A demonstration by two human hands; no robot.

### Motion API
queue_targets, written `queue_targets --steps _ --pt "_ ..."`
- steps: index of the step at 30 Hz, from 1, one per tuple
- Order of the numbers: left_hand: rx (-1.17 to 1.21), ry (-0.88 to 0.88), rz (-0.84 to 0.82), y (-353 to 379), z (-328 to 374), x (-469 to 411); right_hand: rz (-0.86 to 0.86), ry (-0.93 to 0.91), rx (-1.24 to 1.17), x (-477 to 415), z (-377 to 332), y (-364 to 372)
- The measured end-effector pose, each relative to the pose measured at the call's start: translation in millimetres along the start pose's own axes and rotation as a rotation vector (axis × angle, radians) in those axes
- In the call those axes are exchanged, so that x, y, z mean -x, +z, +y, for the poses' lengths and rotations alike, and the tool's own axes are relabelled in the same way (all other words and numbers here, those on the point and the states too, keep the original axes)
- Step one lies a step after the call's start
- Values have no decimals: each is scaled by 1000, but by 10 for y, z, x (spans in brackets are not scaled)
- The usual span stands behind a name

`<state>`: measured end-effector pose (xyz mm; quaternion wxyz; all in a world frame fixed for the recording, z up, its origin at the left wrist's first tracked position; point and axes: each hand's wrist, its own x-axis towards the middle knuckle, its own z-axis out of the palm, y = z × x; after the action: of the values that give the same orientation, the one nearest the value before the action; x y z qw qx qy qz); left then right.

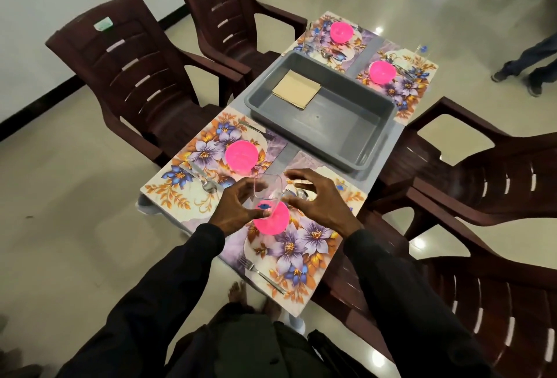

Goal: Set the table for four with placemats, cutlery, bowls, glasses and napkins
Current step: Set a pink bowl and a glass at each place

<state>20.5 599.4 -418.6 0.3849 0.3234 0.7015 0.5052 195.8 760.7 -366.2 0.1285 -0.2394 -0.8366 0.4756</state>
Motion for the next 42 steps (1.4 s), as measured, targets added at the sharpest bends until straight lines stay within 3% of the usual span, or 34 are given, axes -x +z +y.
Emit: queue_targets --steps 3,14,22,28,42 --pt "-7 34 5 -89 16 17 -116 -82 65 -131 -179 152" --pt "12 63 13 -892 -204 -29 -135 -128 164 -690 -473 941" --pt "-66 -34 97 -2038 -642 -167 -31 37 181 -1240 -539 1835" --pt "19 -150 199 -2774 -943 -178 37 178 178 -1512 -553 2484" --pt "50 -164 174 -3176 -1026 -361 82 295 285 -1801 -515 3162"
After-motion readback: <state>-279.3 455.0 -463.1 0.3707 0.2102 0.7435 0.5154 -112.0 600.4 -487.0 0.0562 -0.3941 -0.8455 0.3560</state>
